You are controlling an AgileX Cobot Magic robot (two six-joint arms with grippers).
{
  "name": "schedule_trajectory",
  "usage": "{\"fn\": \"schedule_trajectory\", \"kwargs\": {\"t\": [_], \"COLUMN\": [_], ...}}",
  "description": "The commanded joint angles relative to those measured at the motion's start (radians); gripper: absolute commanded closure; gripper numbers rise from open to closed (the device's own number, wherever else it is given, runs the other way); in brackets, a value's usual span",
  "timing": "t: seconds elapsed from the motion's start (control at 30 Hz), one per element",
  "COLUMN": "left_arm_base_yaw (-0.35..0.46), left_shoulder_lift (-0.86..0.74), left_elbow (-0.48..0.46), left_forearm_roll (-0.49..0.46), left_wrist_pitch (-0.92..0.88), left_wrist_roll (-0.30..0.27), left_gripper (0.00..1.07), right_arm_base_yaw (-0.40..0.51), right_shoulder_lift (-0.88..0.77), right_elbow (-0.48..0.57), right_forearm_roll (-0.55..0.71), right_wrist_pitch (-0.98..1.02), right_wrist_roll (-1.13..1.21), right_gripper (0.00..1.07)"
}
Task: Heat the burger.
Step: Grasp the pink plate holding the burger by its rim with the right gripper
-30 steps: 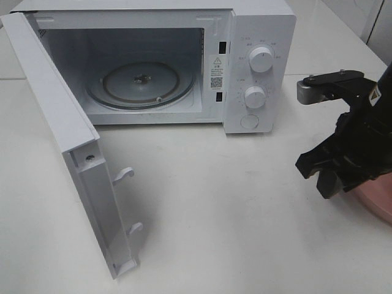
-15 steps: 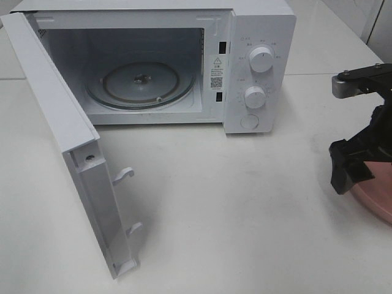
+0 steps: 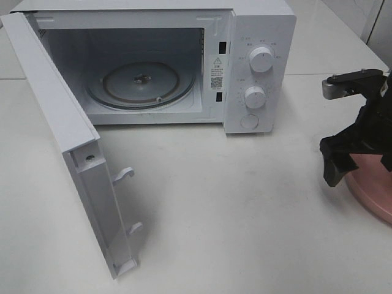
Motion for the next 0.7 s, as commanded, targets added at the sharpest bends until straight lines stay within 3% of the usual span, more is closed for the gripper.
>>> {"fn": "schedule_trajectory", "kwargs": {"t": [0.03, 0.7], "left_arm_base_yaw": [-0.003, -0.003], "left_shoulder_lift": [-0.021, -0.021], "left_elbow": [0.003, 0.003], "left_forearm_roll": [0.002, 0.002], "left_wrist_pitch": [-0.001, -0.001], "left_wrist_roll": [-0.004, -0.004], "left_gripper": [0.09, 0.09], "right_arm_base_yaw": [-0.021, -0.043], "right_shoulder_lift": [0.048, 0.212], "right_elbow": [-0.017, -0.019], "right_forearm_roll": [-0.007, -0.019], "right_wrist_pitch": [-0.014, -0.139], "right_wrist_roll": [-0.006, -0.006], "right_gripper": [0.11, 0.15]}}
